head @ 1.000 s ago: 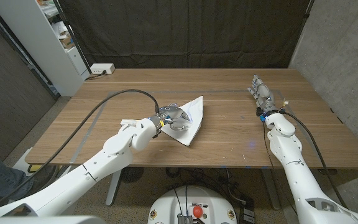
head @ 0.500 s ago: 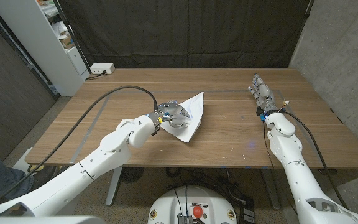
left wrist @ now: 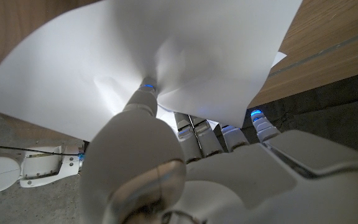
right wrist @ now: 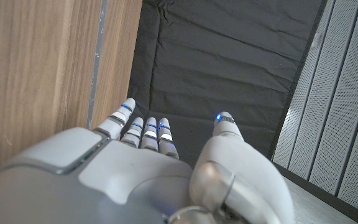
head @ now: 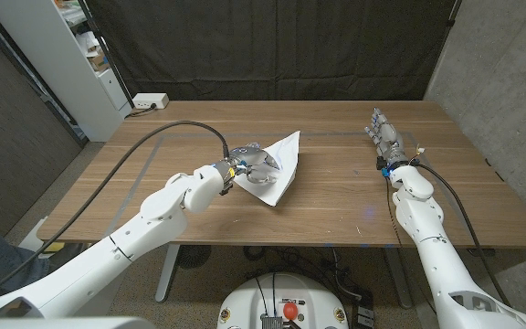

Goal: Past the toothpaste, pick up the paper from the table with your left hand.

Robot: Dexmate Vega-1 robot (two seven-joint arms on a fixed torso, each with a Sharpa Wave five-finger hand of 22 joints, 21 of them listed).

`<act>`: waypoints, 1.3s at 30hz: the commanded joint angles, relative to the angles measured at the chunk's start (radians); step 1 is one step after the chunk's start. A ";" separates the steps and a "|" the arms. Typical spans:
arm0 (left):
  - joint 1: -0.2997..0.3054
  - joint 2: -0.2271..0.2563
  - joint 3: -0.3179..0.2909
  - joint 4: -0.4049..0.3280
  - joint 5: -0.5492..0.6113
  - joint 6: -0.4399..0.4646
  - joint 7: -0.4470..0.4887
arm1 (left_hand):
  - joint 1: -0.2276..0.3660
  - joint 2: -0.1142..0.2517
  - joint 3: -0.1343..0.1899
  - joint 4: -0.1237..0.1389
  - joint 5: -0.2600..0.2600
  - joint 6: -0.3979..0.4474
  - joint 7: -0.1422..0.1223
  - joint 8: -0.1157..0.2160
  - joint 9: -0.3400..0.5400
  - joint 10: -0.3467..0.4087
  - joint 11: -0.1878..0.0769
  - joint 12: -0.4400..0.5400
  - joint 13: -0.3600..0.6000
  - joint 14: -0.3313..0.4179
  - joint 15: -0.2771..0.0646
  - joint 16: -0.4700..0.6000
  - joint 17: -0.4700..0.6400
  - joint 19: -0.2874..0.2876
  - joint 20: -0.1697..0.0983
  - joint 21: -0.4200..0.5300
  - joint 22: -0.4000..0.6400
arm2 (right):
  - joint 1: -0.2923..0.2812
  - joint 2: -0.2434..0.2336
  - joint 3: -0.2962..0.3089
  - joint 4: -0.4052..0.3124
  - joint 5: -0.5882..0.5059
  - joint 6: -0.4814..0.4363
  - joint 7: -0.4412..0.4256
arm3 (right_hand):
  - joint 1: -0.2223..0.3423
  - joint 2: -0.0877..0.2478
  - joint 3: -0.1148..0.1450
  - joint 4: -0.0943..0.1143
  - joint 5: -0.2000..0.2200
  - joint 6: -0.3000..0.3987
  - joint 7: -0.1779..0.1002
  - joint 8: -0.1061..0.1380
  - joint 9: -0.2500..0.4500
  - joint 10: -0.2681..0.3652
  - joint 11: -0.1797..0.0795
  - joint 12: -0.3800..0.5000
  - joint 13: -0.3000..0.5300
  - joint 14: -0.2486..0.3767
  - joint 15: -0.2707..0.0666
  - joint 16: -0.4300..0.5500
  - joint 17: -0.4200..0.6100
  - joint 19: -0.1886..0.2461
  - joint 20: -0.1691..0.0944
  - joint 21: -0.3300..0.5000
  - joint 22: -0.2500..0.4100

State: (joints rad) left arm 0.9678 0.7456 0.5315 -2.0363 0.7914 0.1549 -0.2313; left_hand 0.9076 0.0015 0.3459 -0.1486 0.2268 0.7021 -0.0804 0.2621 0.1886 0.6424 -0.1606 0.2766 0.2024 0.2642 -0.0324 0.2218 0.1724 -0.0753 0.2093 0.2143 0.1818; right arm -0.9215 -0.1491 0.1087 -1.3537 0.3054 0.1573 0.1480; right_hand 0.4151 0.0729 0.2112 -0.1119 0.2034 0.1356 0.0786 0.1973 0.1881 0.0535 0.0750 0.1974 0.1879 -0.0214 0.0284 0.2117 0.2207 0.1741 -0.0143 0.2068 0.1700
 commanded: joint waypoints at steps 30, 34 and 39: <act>-0.024 0.037 -0.086 -0.057 -0.092 -0.126 -0.044 | 0.010 0.019 0.001 0.004 -0.018 0.018 0.002 -0.015 0.003 0.016 0.006 -0.010 0.006 0.007 0.010 -0.009 0.003 0.005 0.004 -0.005 0.002 | -0.009 -0.010 -0.001 -0.029 -0.008 -0.017 -0.027 | 0.001 0.012 0.001 -0.006 0.007 0.006 0.002 0.002 0.005 0.002 0.004 0.001 0.005 0.002 0.004 0.004 0.002 0.007 0.001 -0.004 0.002; -0.025 0.036 -0.093 -0.061 -0.105 -0.133 -0.051 | 0.012 0.021 0.002 0.003 -0.019 0.019 0.003 -0.016 0.003 0.017 0.006 -0.011 0.007 0.008 0.010 -0.010 0.003 0.006 0.004 -0.006 0.002 | -0.007 -0.009 -0.002 -0.027 -0.006 -0.015 -0.026 | 0.001 0.013 0.001 -0.007 0.007 0.006 0.002 0.002 0.005 0.002 0.005 0.001 0.005 0.002 0.004 0.004 0.002 0.007 0.001 -0.005 0.002; -0.027 0.036 -0.099 -0.064 -0.112 -0.142 -0.055 | 0.017 0.023 0.003 0.001 -0.021 0.025 0.001 -0.016 0.003 0.023 0.003 -0.011 0.007 0.011 0.007 -0.010 0.003 0.008 0.004 -0.005 0.002 | -0.007 -0.009 -0.003 -0.025 -0.007 -0.011 -0.026 | 0.002 0.013 0.001 -0.007 0.007 0.006 0.003 0.002 0.005 0.002 0.004 0.001 0.005 0.002 0.003 0.004 0.002 0.008 0.000 -0.005 0.002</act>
State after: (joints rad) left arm 0.9453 0.7799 0.4501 -2.0897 0.7017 0.0362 -0.2752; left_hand 0.9233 0.0172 0.3460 -0.1487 0.2061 0.7129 -0.0768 0.2467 0.1887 0.6538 -0.1567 0.2660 0.2073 0.2686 -0.0280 0.2143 0.1725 -0.0754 0.2093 0.2108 0.1819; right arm -0.9273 -0.1569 0.1070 -1.3779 0.2970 0.1425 0.1237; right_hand 0.4112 0.0767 0.2085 -0.1145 0.2034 0.1356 0.0786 0.1973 0.1881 0.0535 0.0750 0.1974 0.1880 -0.0214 0.0284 0.2117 0.2207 0.1741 -0.0143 0.2029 0.1698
